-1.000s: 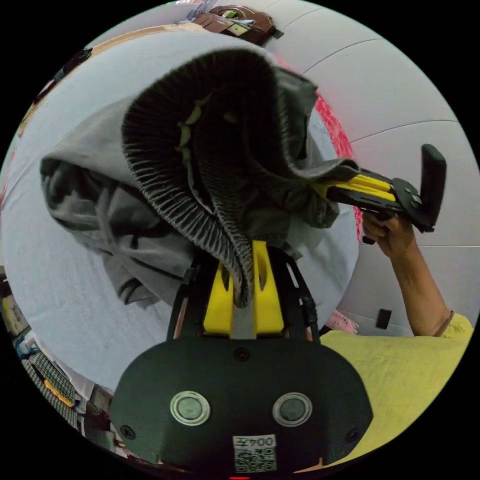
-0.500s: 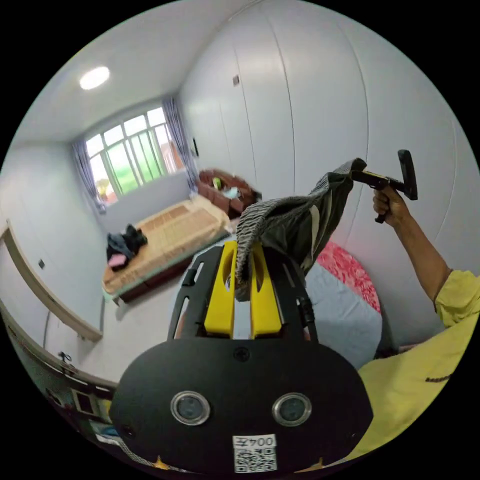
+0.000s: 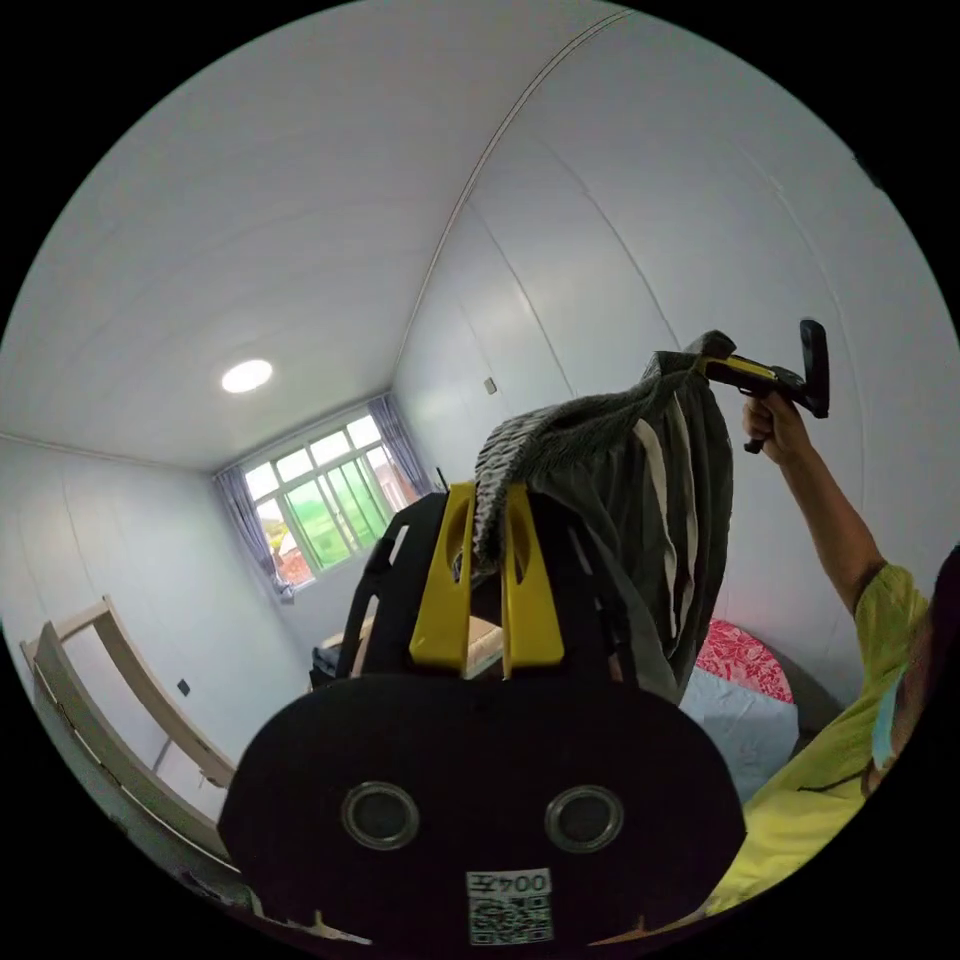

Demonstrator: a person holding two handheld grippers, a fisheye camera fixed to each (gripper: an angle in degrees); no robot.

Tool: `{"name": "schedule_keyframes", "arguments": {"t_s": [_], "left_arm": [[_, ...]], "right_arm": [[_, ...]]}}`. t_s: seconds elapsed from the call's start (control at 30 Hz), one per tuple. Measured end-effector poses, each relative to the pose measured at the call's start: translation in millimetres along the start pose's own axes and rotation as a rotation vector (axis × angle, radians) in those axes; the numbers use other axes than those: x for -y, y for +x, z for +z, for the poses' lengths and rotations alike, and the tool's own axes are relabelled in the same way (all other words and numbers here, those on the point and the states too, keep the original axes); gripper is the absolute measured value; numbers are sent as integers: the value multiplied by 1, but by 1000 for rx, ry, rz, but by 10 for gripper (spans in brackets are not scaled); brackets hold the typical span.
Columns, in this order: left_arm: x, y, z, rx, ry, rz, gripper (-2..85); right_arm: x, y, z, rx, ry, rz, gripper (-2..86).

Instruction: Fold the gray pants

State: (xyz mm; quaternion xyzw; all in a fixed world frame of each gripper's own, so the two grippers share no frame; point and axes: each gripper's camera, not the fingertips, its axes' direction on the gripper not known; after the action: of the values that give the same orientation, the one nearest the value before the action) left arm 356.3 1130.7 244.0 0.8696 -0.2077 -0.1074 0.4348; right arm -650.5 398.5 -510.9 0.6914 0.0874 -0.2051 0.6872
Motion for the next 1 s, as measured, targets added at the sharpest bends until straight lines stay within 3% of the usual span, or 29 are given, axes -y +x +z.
{"name": "schedule_keyframes", "arguments": {"t_s": [0.2,0.4,0.67,0.83,1.0], "left_arm": [[18,52,-57,-97,3,108,4],[10,93,-61,-220,-87,134,3],[42,77,-57,-182,-62,67,4],[22,47,18,-250,-156,20,7],[-21,-11,130,-321,-235,-45,15]], "right_arm": [[15,-29,-37,120,30,-4,47],[-13,-56,-40,248,-31,-7,49],[-45,-48,-25,317,-1,11,50],[-117,-42,24,323,-53,13,51],[-224,-18,140,297,-186,95,51]]}}
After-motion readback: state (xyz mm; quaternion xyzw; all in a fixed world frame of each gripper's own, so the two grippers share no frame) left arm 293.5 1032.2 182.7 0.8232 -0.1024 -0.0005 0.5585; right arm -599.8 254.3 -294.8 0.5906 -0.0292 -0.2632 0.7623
